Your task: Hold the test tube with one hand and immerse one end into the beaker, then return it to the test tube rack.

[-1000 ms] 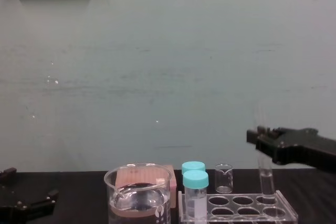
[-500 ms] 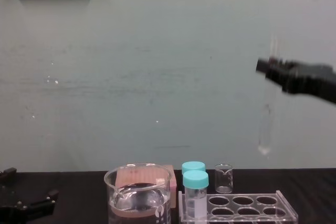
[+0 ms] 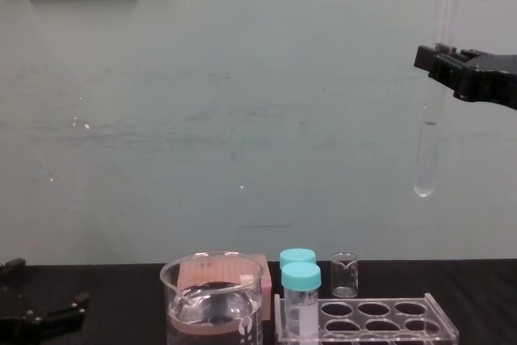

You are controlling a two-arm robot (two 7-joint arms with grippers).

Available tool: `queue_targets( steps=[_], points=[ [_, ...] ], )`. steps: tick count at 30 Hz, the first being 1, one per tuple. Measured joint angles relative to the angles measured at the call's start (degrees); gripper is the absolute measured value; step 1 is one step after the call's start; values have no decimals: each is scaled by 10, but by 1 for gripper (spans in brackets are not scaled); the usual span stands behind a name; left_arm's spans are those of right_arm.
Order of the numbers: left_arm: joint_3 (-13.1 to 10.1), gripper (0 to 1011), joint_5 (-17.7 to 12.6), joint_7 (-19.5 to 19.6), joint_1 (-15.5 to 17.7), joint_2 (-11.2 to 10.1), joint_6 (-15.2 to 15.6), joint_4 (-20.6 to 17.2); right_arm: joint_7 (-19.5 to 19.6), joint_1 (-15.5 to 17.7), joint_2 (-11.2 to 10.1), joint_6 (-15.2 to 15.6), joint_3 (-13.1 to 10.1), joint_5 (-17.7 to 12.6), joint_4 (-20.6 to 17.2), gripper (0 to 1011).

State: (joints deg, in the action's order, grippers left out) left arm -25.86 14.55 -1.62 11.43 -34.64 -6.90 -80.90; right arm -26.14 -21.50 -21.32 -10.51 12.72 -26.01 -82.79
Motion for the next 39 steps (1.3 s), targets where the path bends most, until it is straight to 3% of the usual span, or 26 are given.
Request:
queue_targets(
  steps=[18,39],
  points=[
    [0,1000,0,0,0,0,0,0,14,12,-1,21,0,8,-8,226],
    [0,1000,0,0,0,0,0,0,13,13,-1,22,-1,10,-6,226]
  ],
)
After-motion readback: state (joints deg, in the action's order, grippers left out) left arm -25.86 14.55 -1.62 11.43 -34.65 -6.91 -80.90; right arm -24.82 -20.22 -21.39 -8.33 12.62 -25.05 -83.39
